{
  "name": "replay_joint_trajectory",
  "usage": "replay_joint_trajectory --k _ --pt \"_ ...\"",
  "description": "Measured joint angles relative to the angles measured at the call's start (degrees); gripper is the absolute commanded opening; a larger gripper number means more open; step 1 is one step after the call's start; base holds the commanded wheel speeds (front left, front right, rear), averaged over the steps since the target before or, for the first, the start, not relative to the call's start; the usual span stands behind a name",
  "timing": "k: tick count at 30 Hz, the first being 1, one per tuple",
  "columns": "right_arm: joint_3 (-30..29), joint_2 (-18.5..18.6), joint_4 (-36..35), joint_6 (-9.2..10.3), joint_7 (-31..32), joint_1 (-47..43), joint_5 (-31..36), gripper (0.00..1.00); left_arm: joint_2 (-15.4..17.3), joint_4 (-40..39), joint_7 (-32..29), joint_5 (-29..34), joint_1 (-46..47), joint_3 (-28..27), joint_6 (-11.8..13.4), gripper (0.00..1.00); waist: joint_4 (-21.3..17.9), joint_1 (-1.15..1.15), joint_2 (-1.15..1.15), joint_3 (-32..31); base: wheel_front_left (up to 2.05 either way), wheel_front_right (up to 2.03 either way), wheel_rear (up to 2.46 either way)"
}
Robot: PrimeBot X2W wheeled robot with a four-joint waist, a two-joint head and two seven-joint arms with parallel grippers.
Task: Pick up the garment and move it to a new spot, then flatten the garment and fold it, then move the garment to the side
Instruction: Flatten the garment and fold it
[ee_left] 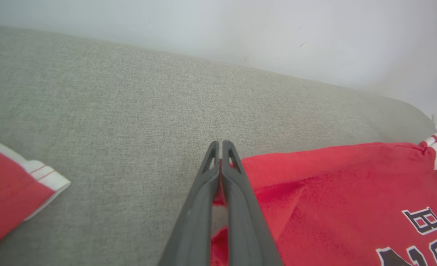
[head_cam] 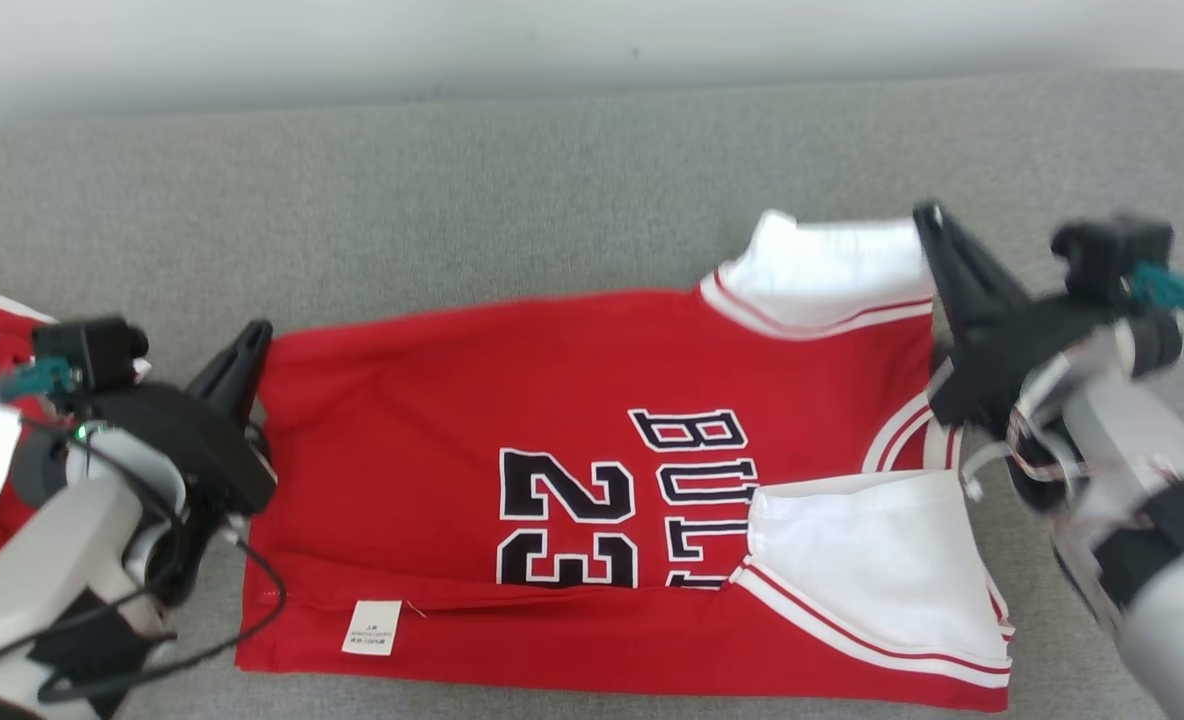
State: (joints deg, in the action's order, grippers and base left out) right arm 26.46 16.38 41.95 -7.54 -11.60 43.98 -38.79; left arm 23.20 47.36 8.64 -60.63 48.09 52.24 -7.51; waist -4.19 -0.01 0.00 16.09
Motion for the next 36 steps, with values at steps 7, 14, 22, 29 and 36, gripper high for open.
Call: replay_joint_trajectory --k 7,14,22,29,36 --pt "4.48 10.24 -13.7 0.0 2.09 -12.24 -15.06 0.0 2.01 -6.17 3.49 -0.11 -6.95 0.13 1.71 0.0 -0.52 0.0 0.0 -4.05 0.0 0.0 0.0" --pt "7.09 14.78 -19.73 -0.01 3.3 -18.17 -22.08 0.0 3.04 -10.27 4.6 0.33 -11.65 0.66 3.31 0.0 -0.19 -0.01 -0.01 -6.76 0.0 0.0 0.0" --pt "9.58 19.06 -25.5 0.0 3.65 -23.99 -29.27 0.0 4.44 -16.84 6.1 5.16 -15.95 1.22 4.14 0.0 0.23 0.0 -0.01 -8.31 0.0 0.0 0.0" --pt "11.37 21.87 -28.66 0.0 5.54 -27.27 -34.93 0.0 5.19 -18.19 6.26 5.42 -19.56 0.53 4.36 0.0 -0.01 0.0 -0.01 -8.74 0.0 0.0 0.0" --pt "13.16 23.34 -29.07 0.0 8.15 -28.22 -37.95 0.0 4.71 -14.45 6.28 7.55 -20.14 -0.52 2.56 0.0 -0.31 0.0 -0.01 -8.65 0.0 0.0 0.0"
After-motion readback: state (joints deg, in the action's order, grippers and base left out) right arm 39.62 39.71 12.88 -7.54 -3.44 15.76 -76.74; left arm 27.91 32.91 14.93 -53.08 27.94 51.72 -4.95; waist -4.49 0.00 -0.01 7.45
